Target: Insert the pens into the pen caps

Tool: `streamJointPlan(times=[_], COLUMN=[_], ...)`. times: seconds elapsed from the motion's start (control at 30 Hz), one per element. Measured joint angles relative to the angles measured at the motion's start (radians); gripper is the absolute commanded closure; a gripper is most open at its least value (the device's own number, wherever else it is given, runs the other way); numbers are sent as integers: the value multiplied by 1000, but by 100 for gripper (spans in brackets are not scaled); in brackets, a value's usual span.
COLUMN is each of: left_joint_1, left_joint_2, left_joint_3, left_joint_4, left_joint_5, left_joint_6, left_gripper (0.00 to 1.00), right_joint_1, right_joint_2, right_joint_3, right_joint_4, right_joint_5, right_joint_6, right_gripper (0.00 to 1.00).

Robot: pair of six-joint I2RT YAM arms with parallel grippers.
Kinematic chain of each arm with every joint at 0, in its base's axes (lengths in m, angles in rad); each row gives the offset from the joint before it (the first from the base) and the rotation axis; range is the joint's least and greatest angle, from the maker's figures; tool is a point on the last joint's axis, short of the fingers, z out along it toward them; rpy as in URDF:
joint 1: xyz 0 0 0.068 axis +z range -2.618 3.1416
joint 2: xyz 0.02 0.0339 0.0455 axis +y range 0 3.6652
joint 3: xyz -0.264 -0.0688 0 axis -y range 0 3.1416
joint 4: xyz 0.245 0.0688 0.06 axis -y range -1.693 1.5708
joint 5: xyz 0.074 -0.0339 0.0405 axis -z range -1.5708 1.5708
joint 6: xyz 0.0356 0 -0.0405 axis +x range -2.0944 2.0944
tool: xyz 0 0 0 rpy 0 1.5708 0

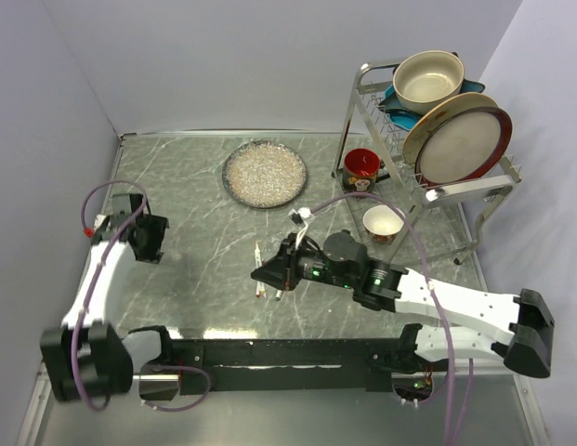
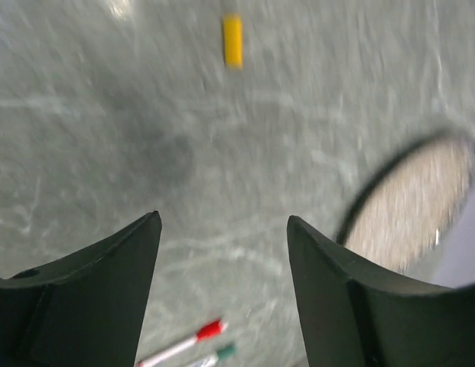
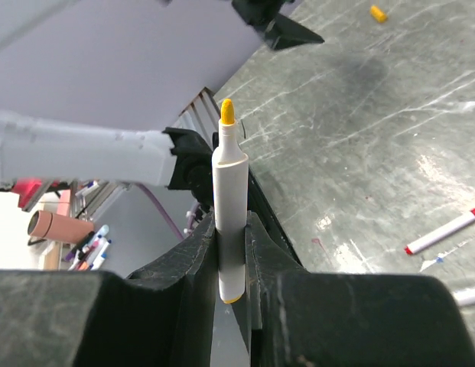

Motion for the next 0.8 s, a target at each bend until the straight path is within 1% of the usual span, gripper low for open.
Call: streamJointPlan(times=[0.13, 0.2, 0.3, 0.43, 0.47, 0.5, 0.57, 0.63, 0.7, 0.8], left_joint_1=[27, 37, 42, 43, 43, 43, 43, 43, 43, 43], left_joint_2=[184, 274, 366, 437, 452, 468, 497, 521, 533, 533], left_joint_3=[106, 158, 219, 280, 294, 306, 322, 328, 332, 354], left_joint_4=[-21, -31, -47, -58, -58, -55, -24, 34, 88, 142], left_joint_5=[-77, -116, -164, -213, -225, -237, -244, -230, -181, -111], left_joint_6=[-43, -53, -53, -43, -35, -18, 71, 218, 367, 554], left_gripper=[36, 36, 37, 38, 37, 31, 31, 32, 30, 33], right_joint_1=[0, 1, 1, 1, 1, 1, 1, 1, 1, 1], right_joint_2=[-74, -105, -145, -164, -163, -163, -163, -161, -157, -155], right_joint_3=[-24, -26, -35, -38, -39, -41, -47, -55, -57, -57], right_joint_4=[-21, -33, -38, -61, -64, -67, -69, -69, -70, -70], right_joint_5=[15, 24, 32, 43, 43, 43, 43, 42, 40, 39], right_joint_6=[-17, -29, -47, -70, -72, -76, -82, -87, -91, -94], right_gripper=[100, 100, 100, 100, 100, 100, 100, 100, 100, 100])
